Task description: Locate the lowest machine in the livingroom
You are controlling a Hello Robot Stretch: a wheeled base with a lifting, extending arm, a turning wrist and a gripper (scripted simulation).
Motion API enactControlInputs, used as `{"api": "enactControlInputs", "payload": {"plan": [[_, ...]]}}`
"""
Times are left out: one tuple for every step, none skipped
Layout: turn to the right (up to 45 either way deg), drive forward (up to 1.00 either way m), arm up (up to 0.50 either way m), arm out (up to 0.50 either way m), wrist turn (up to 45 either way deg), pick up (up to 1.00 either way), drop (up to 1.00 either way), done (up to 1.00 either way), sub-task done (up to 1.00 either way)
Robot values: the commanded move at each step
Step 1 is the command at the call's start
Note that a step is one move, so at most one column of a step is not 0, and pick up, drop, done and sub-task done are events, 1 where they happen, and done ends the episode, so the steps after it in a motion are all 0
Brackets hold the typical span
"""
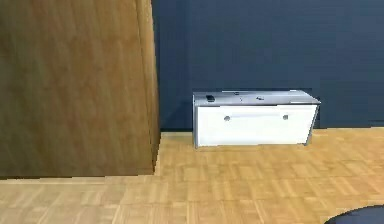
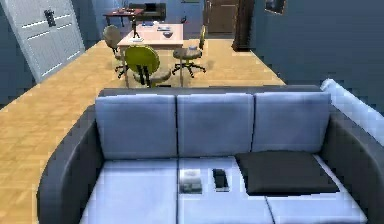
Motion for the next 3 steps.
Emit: {"api": "enactControlInputs", "payload": {"plan": [[0.0, 0.95, 0.00, 0.00, 0.0, 0.00, 0.00, 0.00, 0.00], [42.0, 0.00, 0.00, 0.00, 0.0, 0.00, 0.00, 0.00, 0.00], [0.0, 0.40, 0.00, 0.00, 0.0, 0.00, 0.00, 0.00, 0.00]]}}
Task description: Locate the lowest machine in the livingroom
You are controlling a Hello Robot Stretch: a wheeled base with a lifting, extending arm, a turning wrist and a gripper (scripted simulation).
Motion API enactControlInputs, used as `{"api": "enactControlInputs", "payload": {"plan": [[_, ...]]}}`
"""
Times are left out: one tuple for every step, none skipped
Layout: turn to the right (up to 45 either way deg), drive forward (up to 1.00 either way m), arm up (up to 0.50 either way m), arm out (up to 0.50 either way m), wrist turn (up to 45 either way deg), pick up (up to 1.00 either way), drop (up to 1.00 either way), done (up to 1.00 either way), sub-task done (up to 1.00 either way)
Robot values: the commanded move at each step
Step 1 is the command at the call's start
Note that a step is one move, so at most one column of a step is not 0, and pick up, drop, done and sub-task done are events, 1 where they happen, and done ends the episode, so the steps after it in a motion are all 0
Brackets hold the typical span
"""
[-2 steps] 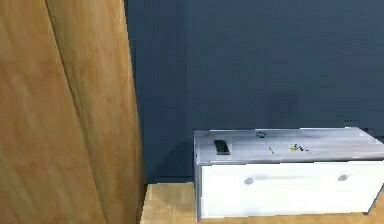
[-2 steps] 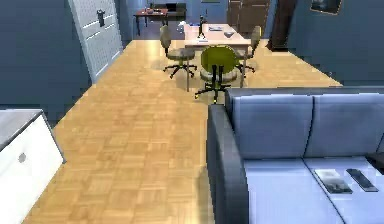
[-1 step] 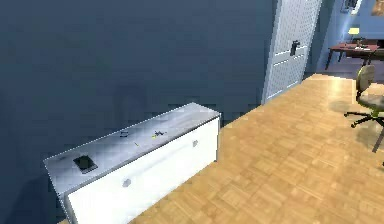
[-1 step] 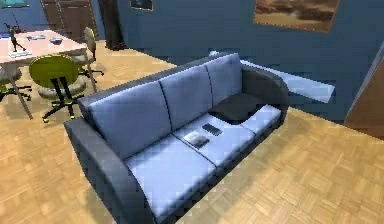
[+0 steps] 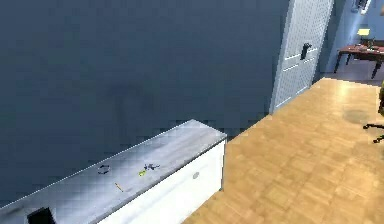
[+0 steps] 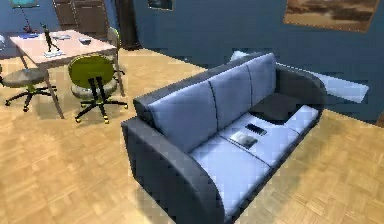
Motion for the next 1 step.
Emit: {"api": "enactControlInputs", "payload": {"plan": [[30.0, 0.00, 0.00, 0.00, 0.0, 0.00, 0.00, 0.00, 0.00]]}}
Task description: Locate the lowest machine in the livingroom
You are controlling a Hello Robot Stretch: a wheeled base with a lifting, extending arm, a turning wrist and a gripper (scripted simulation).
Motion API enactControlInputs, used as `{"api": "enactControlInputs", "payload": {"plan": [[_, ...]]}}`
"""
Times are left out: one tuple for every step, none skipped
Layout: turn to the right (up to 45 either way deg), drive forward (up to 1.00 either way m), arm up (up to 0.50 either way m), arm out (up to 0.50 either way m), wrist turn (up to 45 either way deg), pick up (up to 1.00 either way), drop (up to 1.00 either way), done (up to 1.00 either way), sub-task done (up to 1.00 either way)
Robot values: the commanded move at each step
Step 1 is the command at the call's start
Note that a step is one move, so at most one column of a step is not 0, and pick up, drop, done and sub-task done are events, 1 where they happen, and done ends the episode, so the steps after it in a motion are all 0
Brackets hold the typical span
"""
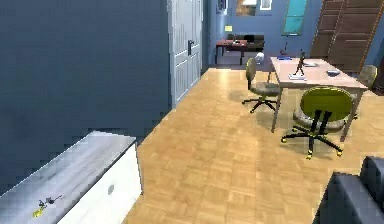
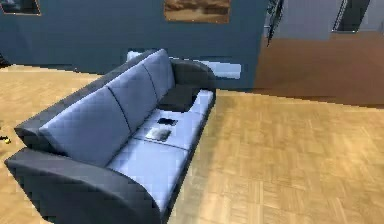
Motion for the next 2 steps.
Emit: {"api": "enactControlInputs", "payload": {"plan": [[0.0, 1.00, 0.00, 0.00, 0.0, 0.00, 0.00, 0.00, 0.00], [3.0, 0.00, 0.00, 0.00, 0.0, 0.00, 0.00, 0.00, 0.00]]}}
